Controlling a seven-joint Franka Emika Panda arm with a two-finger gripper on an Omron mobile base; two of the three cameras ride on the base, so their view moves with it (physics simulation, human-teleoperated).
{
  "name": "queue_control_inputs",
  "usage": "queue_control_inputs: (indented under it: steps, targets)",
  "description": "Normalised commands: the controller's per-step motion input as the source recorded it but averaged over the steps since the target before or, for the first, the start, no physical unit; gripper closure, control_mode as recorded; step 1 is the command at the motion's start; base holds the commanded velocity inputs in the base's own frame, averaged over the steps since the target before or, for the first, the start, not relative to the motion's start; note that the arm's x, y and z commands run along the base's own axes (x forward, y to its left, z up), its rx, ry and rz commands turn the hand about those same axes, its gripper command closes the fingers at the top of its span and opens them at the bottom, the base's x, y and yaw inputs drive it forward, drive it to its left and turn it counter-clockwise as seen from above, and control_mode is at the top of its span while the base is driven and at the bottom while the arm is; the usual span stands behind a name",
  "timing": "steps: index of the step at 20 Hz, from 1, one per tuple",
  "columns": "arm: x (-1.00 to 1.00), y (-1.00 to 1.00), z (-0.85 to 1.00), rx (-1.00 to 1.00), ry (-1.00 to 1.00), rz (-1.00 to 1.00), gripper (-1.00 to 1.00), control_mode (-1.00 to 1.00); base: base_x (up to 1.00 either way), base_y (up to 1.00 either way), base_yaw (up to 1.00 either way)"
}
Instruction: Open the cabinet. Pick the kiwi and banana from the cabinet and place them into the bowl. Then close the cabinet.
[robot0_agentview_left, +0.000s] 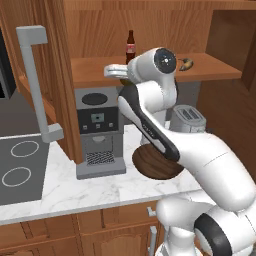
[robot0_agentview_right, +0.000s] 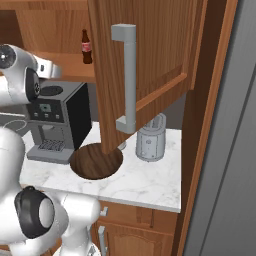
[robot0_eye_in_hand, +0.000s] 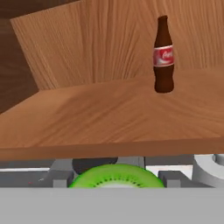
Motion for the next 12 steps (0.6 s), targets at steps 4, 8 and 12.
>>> queue_control_inputs:
  steps: [4,8,12]
  targets:
    - [-1.00,-0.43,0.21,0.00,0.00,-0.09,1.00,-1.00,0.00,0.00,0.00]
    - [-1.00,-0.34,0.13,0.00,0.06,-0.12,1.00,-1.00,0.00,0.00,0.00]
    - [-0.39,-0.03,0.00,-0.07,0.12,-0.04,1.00,-1.00,0.00,0.00,0.00]
